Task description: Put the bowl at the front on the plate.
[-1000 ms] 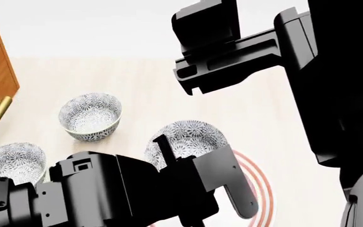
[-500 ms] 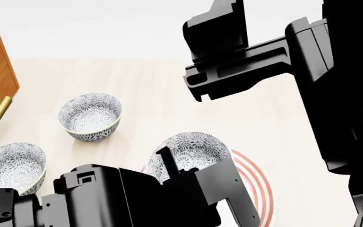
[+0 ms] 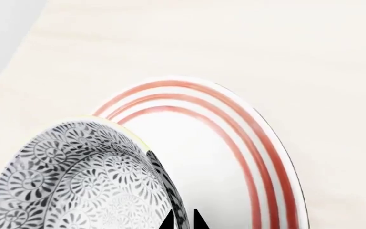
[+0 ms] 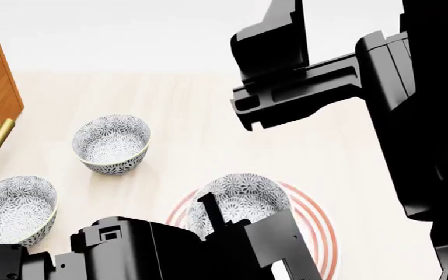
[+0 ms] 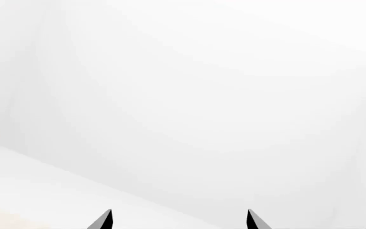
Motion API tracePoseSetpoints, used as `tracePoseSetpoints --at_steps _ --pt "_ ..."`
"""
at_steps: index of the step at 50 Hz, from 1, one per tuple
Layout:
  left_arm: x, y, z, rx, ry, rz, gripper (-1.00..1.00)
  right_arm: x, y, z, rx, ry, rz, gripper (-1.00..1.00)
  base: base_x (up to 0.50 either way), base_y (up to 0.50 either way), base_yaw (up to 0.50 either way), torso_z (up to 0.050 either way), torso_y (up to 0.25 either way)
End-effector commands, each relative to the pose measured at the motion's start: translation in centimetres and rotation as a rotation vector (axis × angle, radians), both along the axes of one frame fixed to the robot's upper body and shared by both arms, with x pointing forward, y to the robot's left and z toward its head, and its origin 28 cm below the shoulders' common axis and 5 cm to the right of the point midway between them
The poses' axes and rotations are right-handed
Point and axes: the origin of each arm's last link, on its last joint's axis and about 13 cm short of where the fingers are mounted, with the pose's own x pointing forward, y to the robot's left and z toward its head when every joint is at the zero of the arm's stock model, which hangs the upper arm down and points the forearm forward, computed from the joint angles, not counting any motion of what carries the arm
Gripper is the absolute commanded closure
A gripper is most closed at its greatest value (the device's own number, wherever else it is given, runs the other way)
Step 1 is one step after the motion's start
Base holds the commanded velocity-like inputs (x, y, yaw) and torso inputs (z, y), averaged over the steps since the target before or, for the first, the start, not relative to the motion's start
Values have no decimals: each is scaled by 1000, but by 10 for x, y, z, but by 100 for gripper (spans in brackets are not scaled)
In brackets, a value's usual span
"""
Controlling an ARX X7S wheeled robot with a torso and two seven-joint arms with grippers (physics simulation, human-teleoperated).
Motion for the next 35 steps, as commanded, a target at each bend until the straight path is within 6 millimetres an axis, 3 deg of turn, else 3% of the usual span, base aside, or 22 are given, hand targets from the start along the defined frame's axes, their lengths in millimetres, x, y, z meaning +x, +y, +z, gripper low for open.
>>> tracePoseSetpoints --at_steps 1,35 --pt "6 3 0 -10 -17 32 100 -2 -1 -2 6 1 -4 -100 0 0 0 0 0" --pt "0 1 -10 0 -15 3 100 -1 -2 -5 12 4 1 -100 0 0 0 0 1"
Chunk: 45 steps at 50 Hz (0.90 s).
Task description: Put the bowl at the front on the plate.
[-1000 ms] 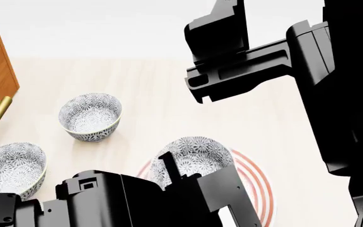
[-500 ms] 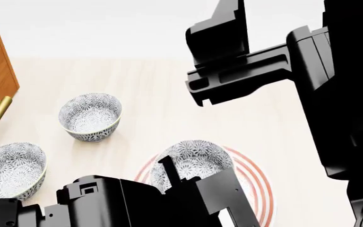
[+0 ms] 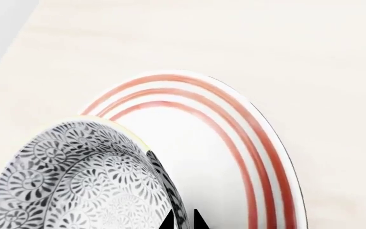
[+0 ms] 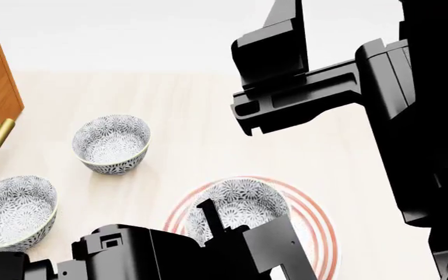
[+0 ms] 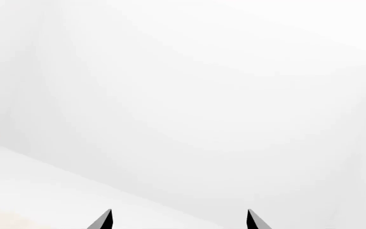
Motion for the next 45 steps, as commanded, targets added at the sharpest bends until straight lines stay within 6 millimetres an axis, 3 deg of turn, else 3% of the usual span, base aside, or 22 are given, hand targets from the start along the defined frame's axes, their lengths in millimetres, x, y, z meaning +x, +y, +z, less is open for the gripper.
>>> tracePoseSetpoints --at_steps 1,45 --pt "1 0 -1 5 -24 3 100 -1 -3 -2 5 1 0 -100 0 0 0 10 0" --pt "0 1 -9 -4 -24 15 100 -1 -1 -4 12 2 0 -100 0 0 0 0 0"
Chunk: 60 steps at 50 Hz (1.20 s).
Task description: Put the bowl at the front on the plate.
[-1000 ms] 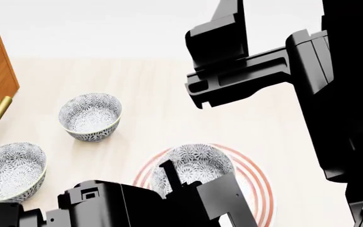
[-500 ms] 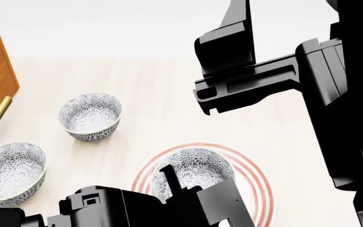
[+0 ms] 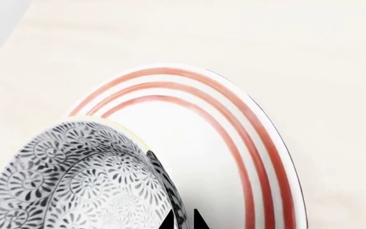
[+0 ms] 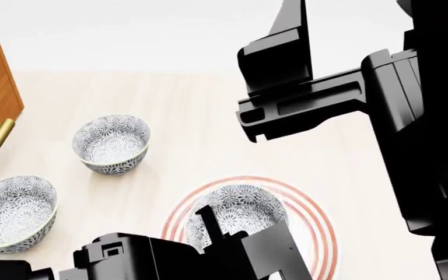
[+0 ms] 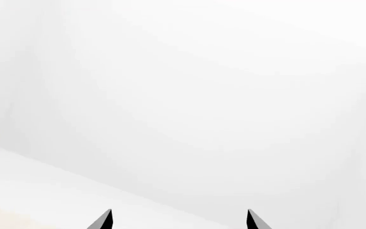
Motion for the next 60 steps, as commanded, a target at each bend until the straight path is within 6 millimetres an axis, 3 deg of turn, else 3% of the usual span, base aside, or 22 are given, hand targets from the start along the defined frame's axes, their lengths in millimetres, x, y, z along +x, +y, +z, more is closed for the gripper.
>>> tracePoseSetpoints --at_steps 1,46,47,60 --pt "1 0 1 0 -24 6 100 0 1 0 1 -1 1 -100 0 0 0 0 10" --pt "-2 -3 -4 -16 -66 0 100 -3 -3 -4 9 -2 0 -100 0 0 0 0 0" --pt "-2 -3 -2 -20 -60 -1 -100 -3 -3 -4 10 -1 -1 -100 0 0 0 0 0" --pt "0 -4 0 -39 -69 7 -100 -3 -3 -4 10 -2 -3 -100 0 0 0 0 0"
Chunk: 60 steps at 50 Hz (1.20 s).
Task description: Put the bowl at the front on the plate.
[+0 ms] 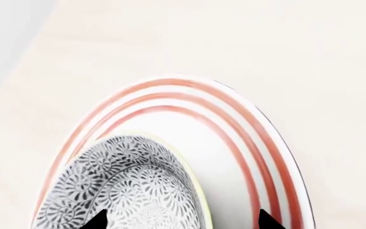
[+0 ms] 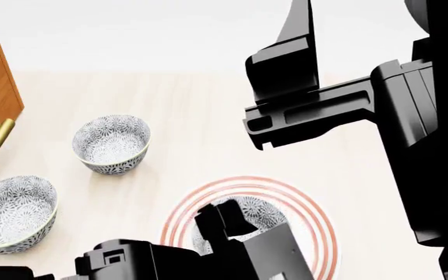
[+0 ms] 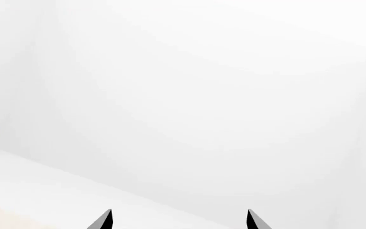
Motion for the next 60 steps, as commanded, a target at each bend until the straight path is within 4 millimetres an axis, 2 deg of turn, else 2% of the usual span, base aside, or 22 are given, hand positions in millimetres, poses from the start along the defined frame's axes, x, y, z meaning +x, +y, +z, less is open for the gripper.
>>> tracePoseSetpoints --at_steps 1,11,32,48,60 --pt "1 -2 4 -21 -16 -1 -100 0 0 0 2 -2 -2 -100 0 0 0 0 0" --pt "1 -4 9 -47 -8 -6 -100 -2 0 1 1 -5 -4 -100 0 0 0 0 0" --pt "10 -11 38 -243 71 14 -100 -1 1 1 -16 1 -4 -100 0 0 0 0 0" --pt "30 1 46 -358 68 164 -100 -6 -1 -4 -5 -13 -8 -100 0 0 0 0 0" --pt "49 13 42 -398 56 307 -100 -13 -3 -5 3 -32 -12 -100 0 0 0 0 0"
